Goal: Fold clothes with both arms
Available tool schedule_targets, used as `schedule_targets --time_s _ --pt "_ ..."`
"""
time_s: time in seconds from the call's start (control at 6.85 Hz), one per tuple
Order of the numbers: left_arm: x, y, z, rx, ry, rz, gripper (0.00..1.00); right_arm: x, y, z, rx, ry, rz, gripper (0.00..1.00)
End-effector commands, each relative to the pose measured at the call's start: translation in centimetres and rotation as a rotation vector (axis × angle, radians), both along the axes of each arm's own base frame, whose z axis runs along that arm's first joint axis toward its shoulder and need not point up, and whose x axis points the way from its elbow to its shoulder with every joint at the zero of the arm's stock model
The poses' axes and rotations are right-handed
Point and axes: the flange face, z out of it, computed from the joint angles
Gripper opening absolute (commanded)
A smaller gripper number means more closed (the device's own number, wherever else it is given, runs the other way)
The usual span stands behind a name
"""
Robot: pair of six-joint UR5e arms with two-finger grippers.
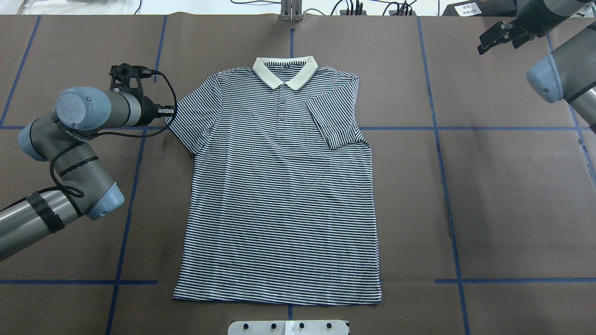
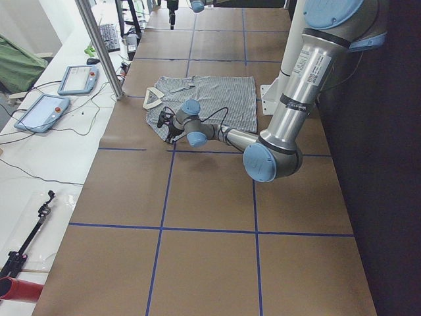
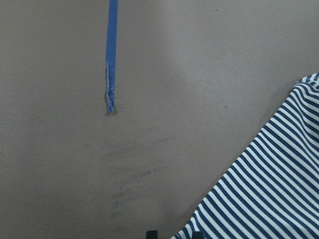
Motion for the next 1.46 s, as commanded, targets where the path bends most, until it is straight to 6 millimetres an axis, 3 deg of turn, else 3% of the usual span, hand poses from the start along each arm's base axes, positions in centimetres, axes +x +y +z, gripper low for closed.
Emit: schedule_targets --time_s 0.0,0.15,0.29,0.58,0.88,1.31 --pt "0.2 0.4 -6.2 -0.028 -0.026 0.009 0.00 0.0 0.0 0.0 0.001 0.000 0.000 1.00" --pt "1.6 0.8 -11.4 -0.064 -0.049 0.020 0.00 0.0 0.0 0.0 0.000 -0.001 0.001 1.00" --pt "4.7 1.1 -15.4 -0.121 -0.070 0.025 0.00 0.0 0.0 0.0 0.000 -0.001 0.001 1.00" --pt "8.5 1.3 -17.8 -0.172 -0.056 0.022 0.00 0.1 0.1 -0.2 0.002 -0.001 0.003 1.00" --pt "12.1 -0.9 -19.1 -0.203 -0.072 -0.010 0.00 0.0 0.1 -0.3 0.002 -0.002 0.003 1.00" --pt "13.3 -1.6 -20.9 -0.227 -0.050 -0.032 0.00 -0.1 0.1 -0.4 -0.005 -0.006 0.010 1.00"
